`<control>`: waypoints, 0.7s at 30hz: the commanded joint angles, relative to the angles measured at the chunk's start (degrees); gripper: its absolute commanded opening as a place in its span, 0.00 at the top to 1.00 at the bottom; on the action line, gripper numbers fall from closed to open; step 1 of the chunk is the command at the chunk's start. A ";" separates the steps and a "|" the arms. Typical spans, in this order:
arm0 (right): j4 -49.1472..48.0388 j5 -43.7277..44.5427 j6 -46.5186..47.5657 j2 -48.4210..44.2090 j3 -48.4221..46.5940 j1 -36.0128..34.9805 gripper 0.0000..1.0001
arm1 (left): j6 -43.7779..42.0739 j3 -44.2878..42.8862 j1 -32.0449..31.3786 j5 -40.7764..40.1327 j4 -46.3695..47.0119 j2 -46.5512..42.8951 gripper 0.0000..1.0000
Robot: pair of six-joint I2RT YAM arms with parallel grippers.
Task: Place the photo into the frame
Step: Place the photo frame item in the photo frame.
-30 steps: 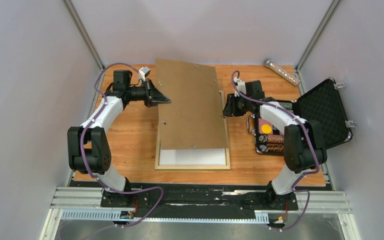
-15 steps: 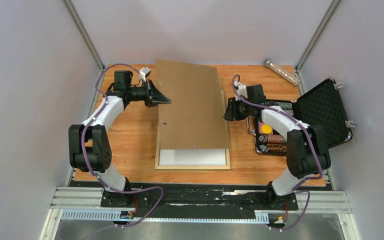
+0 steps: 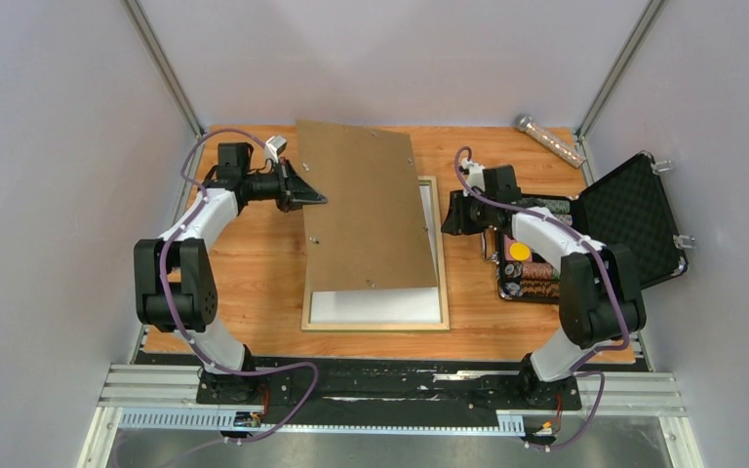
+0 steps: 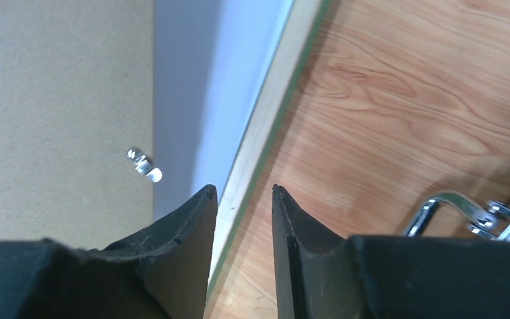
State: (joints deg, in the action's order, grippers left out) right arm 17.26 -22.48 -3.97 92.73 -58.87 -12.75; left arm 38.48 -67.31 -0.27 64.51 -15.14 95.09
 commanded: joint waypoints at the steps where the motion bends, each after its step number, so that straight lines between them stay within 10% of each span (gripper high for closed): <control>1: -1.79 1.37 -0.14 0.21 0.23 2.16 0.66 | -1.34 -0.14 0.10 5.67 2.39 0.89 1.00; 21: -1.61 -1.96 -1.31 1.67 -0.59 3.39 0.65 | -4.29 -1.24 0.10 9.64 2.19 8.65 1.00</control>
State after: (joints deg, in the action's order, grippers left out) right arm 17.23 -23.11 -4.56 92.92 -58.87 -8.71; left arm 35.59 -66.28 -0.27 68.60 -14.79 103.81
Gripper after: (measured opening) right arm 0.349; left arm 0.026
